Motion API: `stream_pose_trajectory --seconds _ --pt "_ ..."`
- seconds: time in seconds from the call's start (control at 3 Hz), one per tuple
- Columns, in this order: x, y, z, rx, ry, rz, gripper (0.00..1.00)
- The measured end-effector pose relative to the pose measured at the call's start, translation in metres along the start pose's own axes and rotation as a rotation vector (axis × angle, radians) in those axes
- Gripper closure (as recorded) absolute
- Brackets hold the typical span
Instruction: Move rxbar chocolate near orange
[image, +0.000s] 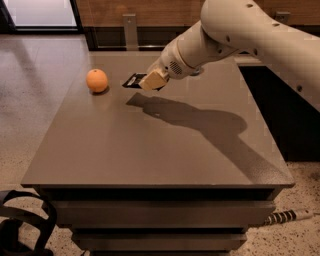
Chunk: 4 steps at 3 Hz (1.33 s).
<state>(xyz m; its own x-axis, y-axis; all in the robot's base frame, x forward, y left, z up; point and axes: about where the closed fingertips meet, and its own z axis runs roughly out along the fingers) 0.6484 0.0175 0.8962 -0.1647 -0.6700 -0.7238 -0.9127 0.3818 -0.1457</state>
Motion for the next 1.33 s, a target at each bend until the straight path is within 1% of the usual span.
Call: stream_pose_trajectory --seconds 0.33,0.67,1.0,1.33 --pt "-0.001 -0.004 0.022 -0.042 -0.037 -0.003 1.0" --pt "-0.003 0.002 0.041 -0.079 -0.067 -0.005 1.0" --pt "-0.006 0.002 0.058 -0.113 -0.099 -0.019 1.0" --pt "-0.01 0.001 0.066 -0.123 -0.118 -0.028 1.0"
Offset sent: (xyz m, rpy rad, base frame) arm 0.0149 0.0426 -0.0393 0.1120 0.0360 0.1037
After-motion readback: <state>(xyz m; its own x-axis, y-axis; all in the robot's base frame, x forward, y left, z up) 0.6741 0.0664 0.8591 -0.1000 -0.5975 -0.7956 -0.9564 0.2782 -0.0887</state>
